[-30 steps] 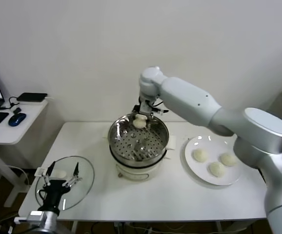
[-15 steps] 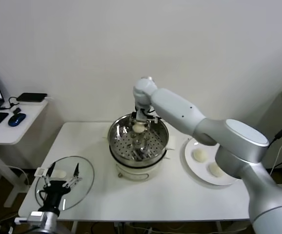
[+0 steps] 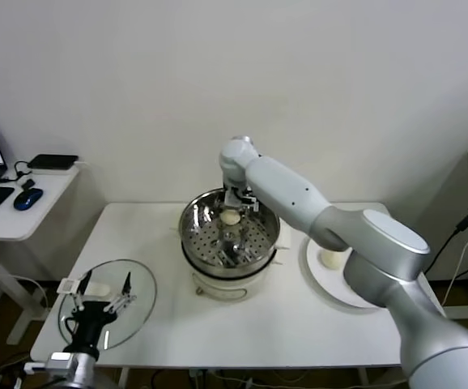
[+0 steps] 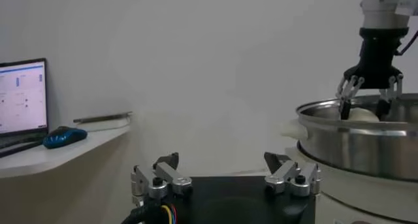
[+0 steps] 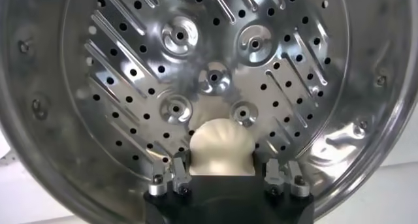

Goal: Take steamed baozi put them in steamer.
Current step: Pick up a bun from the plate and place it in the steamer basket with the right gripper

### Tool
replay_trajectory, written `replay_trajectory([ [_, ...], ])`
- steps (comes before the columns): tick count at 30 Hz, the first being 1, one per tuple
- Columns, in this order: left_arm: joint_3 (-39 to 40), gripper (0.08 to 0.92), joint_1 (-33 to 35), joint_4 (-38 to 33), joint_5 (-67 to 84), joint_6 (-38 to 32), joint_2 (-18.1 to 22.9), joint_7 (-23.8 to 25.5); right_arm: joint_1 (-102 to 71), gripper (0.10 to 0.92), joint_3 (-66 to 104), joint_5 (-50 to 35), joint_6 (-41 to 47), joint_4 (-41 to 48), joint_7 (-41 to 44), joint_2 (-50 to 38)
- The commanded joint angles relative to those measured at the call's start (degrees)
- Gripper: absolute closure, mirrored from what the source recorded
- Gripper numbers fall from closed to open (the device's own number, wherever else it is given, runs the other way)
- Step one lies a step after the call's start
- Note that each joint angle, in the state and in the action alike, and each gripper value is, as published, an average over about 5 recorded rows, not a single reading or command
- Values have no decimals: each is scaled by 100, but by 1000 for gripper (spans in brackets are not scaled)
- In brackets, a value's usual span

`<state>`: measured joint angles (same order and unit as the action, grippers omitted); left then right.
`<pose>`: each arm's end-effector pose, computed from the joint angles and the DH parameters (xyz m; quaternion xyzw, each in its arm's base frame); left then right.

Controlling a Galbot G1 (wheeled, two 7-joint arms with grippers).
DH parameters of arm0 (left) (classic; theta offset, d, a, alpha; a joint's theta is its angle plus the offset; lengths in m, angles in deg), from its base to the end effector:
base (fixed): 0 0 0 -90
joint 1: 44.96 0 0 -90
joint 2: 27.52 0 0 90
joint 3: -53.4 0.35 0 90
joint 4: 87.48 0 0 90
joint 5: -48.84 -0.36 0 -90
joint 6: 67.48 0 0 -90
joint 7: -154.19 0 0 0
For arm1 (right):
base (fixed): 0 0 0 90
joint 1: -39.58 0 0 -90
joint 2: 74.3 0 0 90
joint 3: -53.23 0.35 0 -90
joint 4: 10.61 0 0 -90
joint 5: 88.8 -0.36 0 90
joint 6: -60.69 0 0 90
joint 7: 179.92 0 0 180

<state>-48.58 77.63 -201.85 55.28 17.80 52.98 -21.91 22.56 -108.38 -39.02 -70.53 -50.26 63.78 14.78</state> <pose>0.1693 0.1004 -0.3307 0.0189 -0.9973 -0.0678 0.0207 0.6242 0.2079 -0.1153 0.5868 -0.0855 0.8051 0.0107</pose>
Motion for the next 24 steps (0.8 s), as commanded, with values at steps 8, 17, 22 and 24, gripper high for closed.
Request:
replay_trajectory([
  [8,6,177,2,-8,-7,2,9,1,-26,235,107,152,-156,5,-90,-18],
  [17,-23,177,24,-29,2,-1,-28,3,423,203,-177,-739,-61,-618,96,-576],
  [22,-41,177,40,-49,28,10,-72,5,1020,203,-939,-2417,538,-1554,335,-1392],
  [24,-42,177,43,-69,34,20,-86,7,1297,203,-1310,-3128,877,-1980,418,-1844],
])
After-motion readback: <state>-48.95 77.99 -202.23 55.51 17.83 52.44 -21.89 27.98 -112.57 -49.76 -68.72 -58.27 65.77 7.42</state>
